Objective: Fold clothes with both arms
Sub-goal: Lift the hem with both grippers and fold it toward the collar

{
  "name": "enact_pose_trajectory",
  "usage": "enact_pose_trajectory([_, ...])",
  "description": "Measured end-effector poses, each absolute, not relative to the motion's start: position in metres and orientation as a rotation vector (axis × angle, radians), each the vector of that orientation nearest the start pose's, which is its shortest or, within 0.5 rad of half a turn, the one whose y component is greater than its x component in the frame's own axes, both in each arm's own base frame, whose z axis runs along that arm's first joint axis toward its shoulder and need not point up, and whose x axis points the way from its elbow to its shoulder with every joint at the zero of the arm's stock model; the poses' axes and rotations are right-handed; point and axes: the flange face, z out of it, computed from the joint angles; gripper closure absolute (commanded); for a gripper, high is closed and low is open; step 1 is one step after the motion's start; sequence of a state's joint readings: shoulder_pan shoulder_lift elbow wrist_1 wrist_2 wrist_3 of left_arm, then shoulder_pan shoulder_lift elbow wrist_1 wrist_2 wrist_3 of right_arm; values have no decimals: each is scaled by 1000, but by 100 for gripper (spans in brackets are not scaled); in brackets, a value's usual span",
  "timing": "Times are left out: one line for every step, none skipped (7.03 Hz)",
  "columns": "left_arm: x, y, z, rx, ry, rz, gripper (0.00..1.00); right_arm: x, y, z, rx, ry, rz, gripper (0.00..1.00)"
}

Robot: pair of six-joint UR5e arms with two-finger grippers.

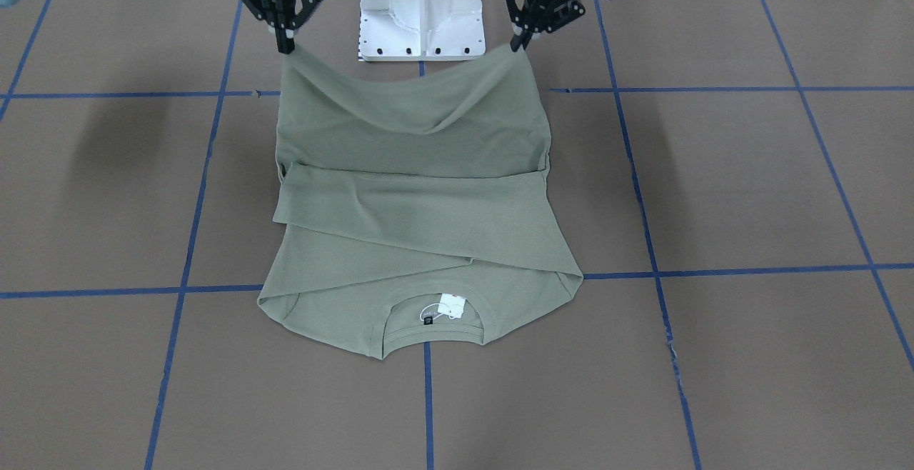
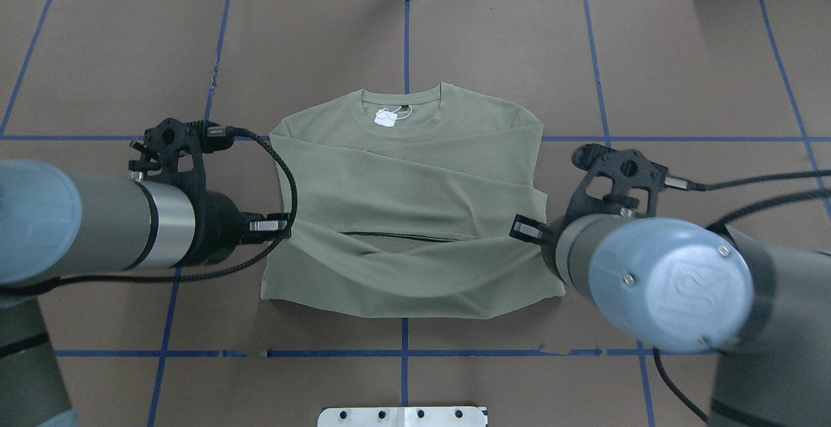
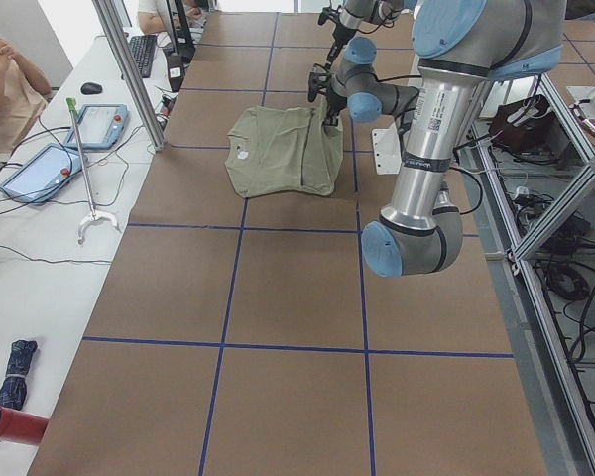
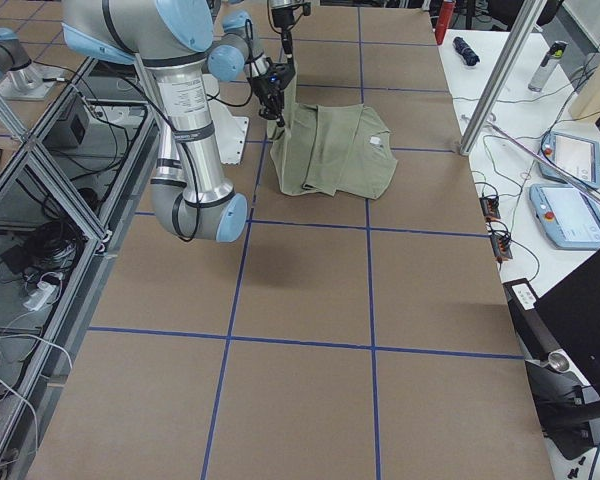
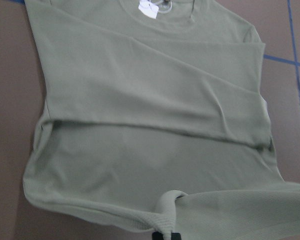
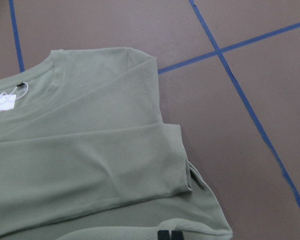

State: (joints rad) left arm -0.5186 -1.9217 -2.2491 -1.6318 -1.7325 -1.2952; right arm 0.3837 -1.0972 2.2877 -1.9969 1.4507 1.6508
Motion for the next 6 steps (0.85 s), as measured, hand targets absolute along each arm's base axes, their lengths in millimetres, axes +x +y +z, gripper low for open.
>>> enact_pose_trajectory([359, -385, 197, 335, 991, -150, 100, -406, -370, 194, 262, -747, 497, 100])
enact_pose_trajectory([360, -429, 209, 367, 932, -171, 100, -414, -421, 208, 293, -731, 502, 100])
enact_pose_trajectory([369, -464, 224, 381, 895, -186, 100, -422, -460, 217, 307, -710, 509, 100])
enact_pose_trajectory([386, -491, 247, 389, 880, -195, 100, -436, -493, 229, 315, -698, 515, 100])
enact_pose_trajectory([404, -514, 273, 392, 870, -201, 100, -453, -522, 247, 325, -695, 517, 100])
enact_pose_trajectory([419, -531, 291, 389, 859, -204, 100, -464, -547, 263, 333, -690, 515, 100])
